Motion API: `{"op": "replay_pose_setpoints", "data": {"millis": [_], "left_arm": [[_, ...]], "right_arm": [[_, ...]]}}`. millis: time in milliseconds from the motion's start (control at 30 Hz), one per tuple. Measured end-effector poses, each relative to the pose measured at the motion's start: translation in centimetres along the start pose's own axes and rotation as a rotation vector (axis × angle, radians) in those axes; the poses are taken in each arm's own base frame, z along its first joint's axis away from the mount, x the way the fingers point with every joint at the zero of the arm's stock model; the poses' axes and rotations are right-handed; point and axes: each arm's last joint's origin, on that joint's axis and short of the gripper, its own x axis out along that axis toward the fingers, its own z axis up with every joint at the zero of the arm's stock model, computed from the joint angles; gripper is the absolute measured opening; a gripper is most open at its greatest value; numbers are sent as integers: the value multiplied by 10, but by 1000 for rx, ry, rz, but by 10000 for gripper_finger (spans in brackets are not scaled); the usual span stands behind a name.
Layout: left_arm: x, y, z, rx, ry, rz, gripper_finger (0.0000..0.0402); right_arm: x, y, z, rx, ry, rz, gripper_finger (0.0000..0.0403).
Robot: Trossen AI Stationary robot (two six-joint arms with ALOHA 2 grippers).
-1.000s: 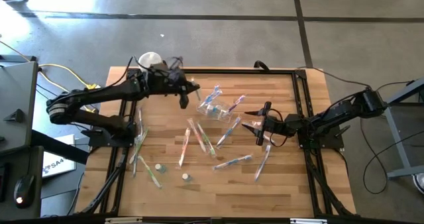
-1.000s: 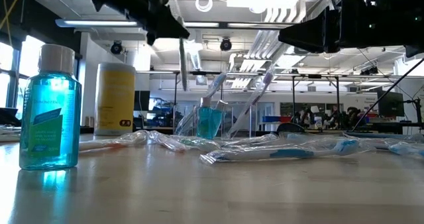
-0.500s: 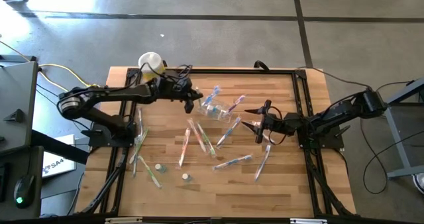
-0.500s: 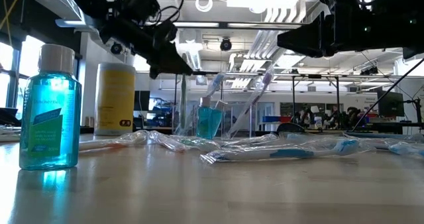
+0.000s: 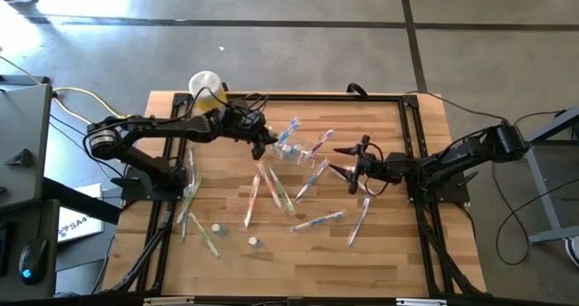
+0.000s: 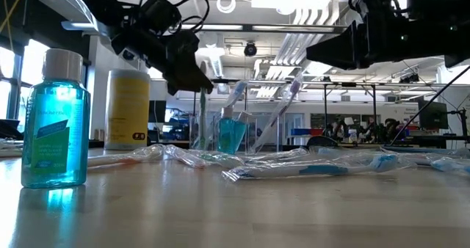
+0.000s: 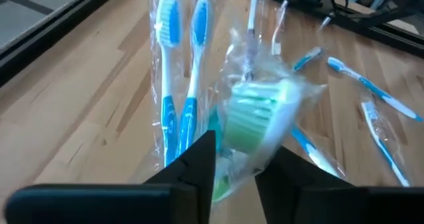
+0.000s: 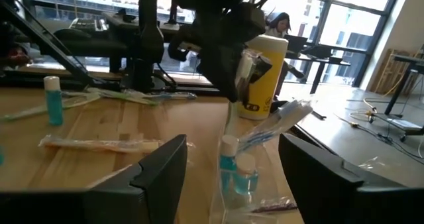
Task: Pick & Place toothbrushing station
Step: Put the green toothbrush into the transparent organizer, then put the blue mouthwash into the transparent organizer
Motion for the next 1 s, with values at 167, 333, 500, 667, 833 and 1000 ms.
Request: {"op": "replay_pose_setpoints", "data": {"millis": [167, 333, 500, 667, 833, 1000], "left_arm": [[-4, -2, 9, -25, 27, 19, 122], [-7, -3, 21, -44, 91, 50, 121], [-15, -14, 35, -30, 123, 41, 121], [-38, -42, 56, 8, 208, 75, 121], [-68, -87, 65, -2, 381, 86, 121], [-90, -130, 48, -123, 619, 71, 121]], "right_arm": [[0, 1, -3, -10, 24, 12, 231], [0, 1, -2, -10, 23, 12, 231], [0, 1, -2, -10, 23, 12, 231], [0, 1, -3, -14, 25, 12, 231], [0, 1, -3, -32, 28, 17, 231], [0, 1, -3, -32, 26, 41, 231]]}}
